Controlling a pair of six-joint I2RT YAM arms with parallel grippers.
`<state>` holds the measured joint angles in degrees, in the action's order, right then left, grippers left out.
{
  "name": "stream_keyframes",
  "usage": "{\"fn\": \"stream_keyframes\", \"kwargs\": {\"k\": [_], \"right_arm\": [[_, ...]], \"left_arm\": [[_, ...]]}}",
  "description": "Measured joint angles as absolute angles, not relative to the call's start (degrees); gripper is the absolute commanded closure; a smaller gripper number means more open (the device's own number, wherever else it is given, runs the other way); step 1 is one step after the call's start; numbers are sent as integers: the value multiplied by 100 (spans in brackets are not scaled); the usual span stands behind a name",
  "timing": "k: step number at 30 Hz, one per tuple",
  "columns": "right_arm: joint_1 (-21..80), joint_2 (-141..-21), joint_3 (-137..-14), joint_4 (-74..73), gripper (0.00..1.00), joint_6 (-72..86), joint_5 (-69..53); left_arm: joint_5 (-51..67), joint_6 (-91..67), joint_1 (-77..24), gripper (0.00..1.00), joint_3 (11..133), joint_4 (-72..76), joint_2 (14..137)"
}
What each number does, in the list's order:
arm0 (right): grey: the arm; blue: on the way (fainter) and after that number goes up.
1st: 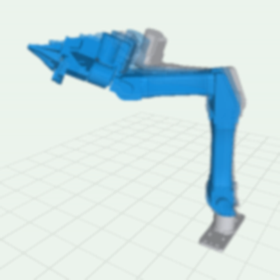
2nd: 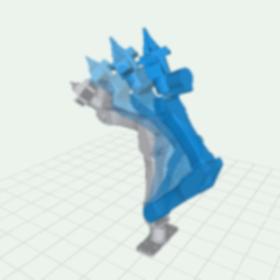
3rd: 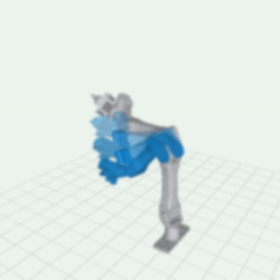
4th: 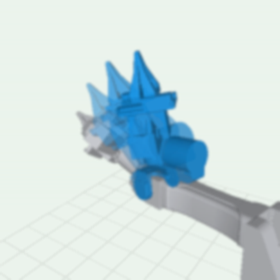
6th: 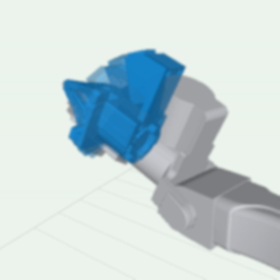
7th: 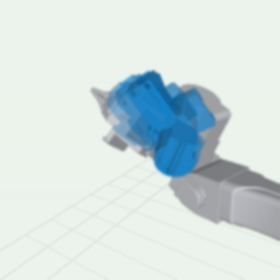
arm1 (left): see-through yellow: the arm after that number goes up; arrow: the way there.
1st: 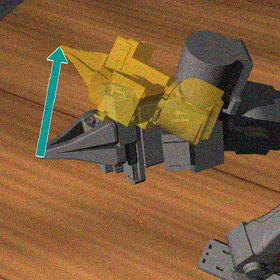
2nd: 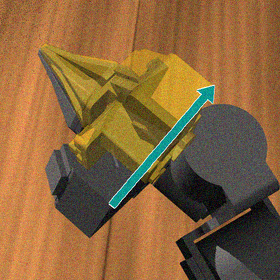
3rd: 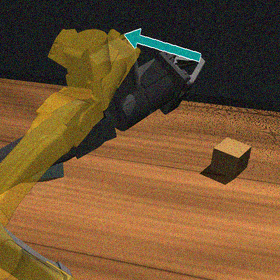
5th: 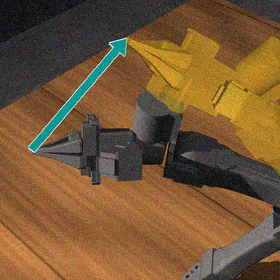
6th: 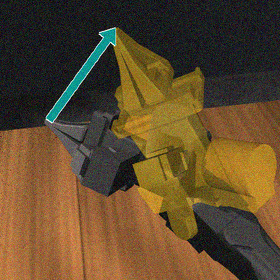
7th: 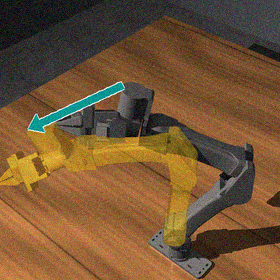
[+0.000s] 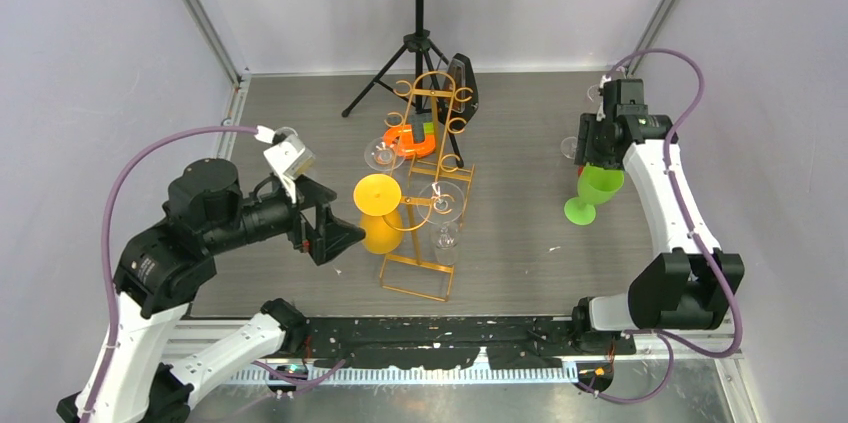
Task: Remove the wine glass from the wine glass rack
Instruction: Place the wine glass at the center of the board, then pick up the wine glass from the wine rack.
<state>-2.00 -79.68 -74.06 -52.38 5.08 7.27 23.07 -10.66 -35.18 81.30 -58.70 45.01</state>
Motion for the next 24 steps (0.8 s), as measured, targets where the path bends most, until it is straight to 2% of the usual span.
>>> {"fn": "stream_keyframes", "kwargs": {"k": [11,24], "right_arm": [[-200,-7028,-8147,-5249,40,642,709],[-102,-6289,-8246,-5083,39,1100,-917]], "left_arm": [[1826,-1227,-3518,0,8858,-5916,4576],[1511,-1542,-3406,0,9354,-5894,5437]]}}
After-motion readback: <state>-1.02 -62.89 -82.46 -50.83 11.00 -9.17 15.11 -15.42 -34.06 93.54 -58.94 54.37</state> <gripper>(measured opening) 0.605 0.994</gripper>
